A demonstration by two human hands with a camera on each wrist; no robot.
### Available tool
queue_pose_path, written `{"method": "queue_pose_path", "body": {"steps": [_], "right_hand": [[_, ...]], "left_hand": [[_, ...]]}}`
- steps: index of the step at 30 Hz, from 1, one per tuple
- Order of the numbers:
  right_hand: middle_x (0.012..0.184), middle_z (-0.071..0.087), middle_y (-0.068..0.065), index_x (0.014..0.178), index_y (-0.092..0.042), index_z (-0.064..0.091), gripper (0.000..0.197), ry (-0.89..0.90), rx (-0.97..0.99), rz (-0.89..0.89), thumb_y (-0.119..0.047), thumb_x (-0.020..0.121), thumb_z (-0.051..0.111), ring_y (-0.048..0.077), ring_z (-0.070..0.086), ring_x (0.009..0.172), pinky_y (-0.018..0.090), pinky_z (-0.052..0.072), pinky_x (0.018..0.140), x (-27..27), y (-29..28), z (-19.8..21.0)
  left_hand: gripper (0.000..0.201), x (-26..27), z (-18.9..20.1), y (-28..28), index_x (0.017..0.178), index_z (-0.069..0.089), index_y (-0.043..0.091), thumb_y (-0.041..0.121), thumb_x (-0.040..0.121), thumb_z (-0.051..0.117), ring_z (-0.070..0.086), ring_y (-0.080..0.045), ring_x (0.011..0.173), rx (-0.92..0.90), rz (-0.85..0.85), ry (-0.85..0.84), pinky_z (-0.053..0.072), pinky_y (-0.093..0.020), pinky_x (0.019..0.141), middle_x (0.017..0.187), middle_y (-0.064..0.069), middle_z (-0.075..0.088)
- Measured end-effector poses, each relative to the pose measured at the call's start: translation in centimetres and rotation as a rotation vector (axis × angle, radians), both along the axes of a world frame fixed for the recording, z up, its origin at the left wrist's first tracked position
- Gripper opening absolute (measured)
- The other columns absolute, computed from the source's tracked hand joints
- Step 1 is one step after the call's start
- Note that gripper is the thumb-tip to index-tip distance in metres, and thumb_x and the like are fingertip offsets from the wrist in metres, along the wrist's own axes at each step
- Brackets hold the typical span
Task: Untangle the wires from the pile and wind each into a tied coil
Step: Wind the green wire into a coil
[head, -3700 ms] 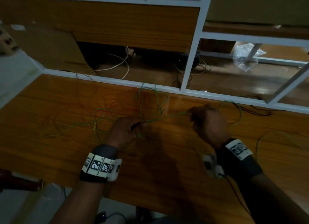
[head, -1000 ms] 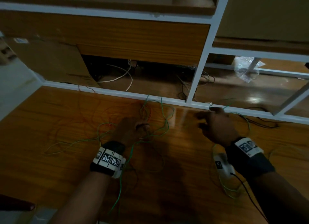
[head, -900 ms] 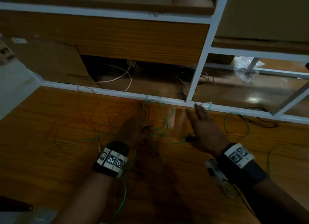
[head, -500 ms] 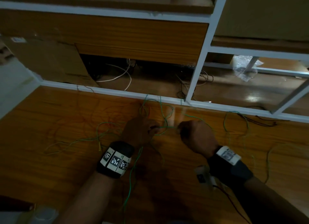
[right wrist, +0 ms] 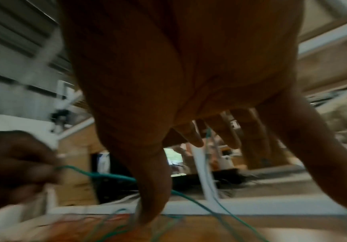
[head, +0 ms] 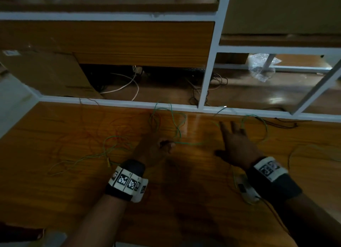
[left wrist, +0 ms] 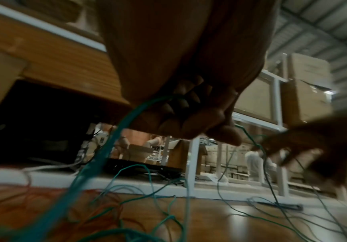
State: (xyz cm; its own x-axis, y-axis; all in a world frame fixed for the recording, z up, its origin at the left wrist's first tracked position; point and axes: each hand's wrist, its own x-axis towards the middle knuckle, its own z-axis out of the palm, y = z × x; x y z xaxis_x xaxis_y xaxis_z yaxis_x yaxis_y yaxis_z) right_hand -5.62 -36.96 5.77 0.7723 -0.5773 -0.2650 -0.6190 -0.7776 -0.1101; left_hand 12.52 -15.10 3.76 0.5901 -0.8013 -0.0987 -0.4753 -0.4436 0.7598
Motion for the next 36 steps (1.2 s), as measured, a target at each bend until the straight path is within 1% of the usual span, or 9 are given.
{"method": "queue_pose_path", "body": {"steps": [3,7,10,14,19,22,26,31,36], "right_hand": [[0.161,0.035,0.010,0.160,-0.024,0.022,0.084,-0.141,-0.039,0.228,-0.047,0.093,0.067,0.036,0.038,0.140,0.044,0.044,0.104,1.0,4.8,0.0],[0.091,0.071,0.005,0.109,-0.032,0.065,0.026,-0.340,0.064,0.351,-0.029,0.094,0.045,0.031,0.068,0.087,0.034,0.045,0.058,2.0,5.5,-1.4],[0.084,0.073,-0.002,0.100,-0.027,0.071,0.042,-0.533,0.158,0.275,-0.035,0.086,0.033,0.023,0.069,0.074,0.036,0.053,0.060,0.5,2.2,-0.8],[0.077,0.071,-0.004,0.087,-0.021,0.073,0.024,-0.686,0.113,0.134,-0.017,0.089,0.050,0.013,0.062,0.065,0.008,0.041,0.058,-1.7,-3.6,1.3],[0.099,0.078,0.004,0.108,-0.027,0.077,0.019,-0.565,0.088,0.086,-0.020,0.092,0.068,0.025,0.074,0.084,0.042,0.060,0.075,-2.7,-7.6,0.3],[0.142,0.060,0.008,0.149,-0.026,0.051,0.070,-0.539,0.083,0.100,-0.028,0.086,0.082,0.027,0.065,0.117,0.037,0.053,0.091,-3.1,-6.3,0.6],[0.166,0.026,0.012,0.161,-0.026,0.025,0.105,-0.560,-0.145,0.219,-0.040,0.076,0.086,0.044,0.033,0.142,0.057,0.046,0.102,-3.8,-2.6,2.9],[0.122,0.069,0.006,0.125,-0.022,0.067,0.034,-0.686,-0.150,0.503,-0.020,0.091,0.060,0.032,0.053,0.123,0.055,0.050,0.092,-3.5,-0.2,4.3],[0.091,0.073,-0.007,0.113,-0.027,0.071,0.042,-0.783,0.051,0.253,-0.002,0.083,0.054,0.020,0.068,0.083,0.035,0.054,0.072,-6.7,-5.8,4.7]], "left_hand": [[0.019,-1.7,1.0,-1.4,0.113,0.071,0.019,0.025,0.097,0.061,0.065,-0.004,0.081,0.017,-0.104,-0.117,0.045,-0.011,0.069,0.093,0.004,0.074],[0.019,-2.1,1.9,-1.2,0.108,0.073,0.019,0.029,0.094,0.065,0.068,-0.009,0.082,-0.003,-0.114,-0.097,0.050,-0.022,0.073,0.090,0.003,0.074],[0.015,-1.6,2.0,1.2,0.100,0.073,0.027,0.037,0.091,0.066,0.064,0.001,0.074,-0.008,-0.011,-0.038,0.044,-0.015,0.065,0.082,0.013,0.070],[0.011,-1.1,2.1,4.8,0.076,0.071,0.042,0.039,0.086,0.070,0.065,0.003,0.066,-0.068,0.149,0.024,0.044,-0.012,0.057,0.068,0.019,0.070],[0.016,-2.5,3.8,4.6,0.071,0.076,0.030,0.025,0.086,0.074,0.058,0.001,0.054,-0.274,0.236,0.079,0.041,-0.018,0.055,0.059,0.009,0.068],[0.014,-3.9,5.2,1.8,0.080,0.075,0.015,0.027,0.088,0.073,0.056,-0.007,0.055,-0.405,0.260,0.054,0.040,-0.023,0.052,0.060,-0.001,0.066],[0.007,-6.5,7.1,-2.5,0.085,0.071,0.024,0.025,0.091,0.068,0.054,0.001,0.055,-0.390,0.074,0.013,0.040,-0.012,0.050,0.064,0.010,0.063],[0.008,-8.7,8.5,-6.2,0.092,0.072,0.027,0.025,0.094,0.065,0.055,-0.002,0.058,-0.343,-0.217,-0.188,0.040,-0.017,0.054,0.067,0.017,0.063],[0.012,-7.1,6.8,-4.9,0.090,0.074,0.019,0.029,0.091,0.067,0.061,-0.011,0.065,-0.312,-0.014,0.115,0.048,-0.024,0.061,0.070,0.001,0.067]]}}
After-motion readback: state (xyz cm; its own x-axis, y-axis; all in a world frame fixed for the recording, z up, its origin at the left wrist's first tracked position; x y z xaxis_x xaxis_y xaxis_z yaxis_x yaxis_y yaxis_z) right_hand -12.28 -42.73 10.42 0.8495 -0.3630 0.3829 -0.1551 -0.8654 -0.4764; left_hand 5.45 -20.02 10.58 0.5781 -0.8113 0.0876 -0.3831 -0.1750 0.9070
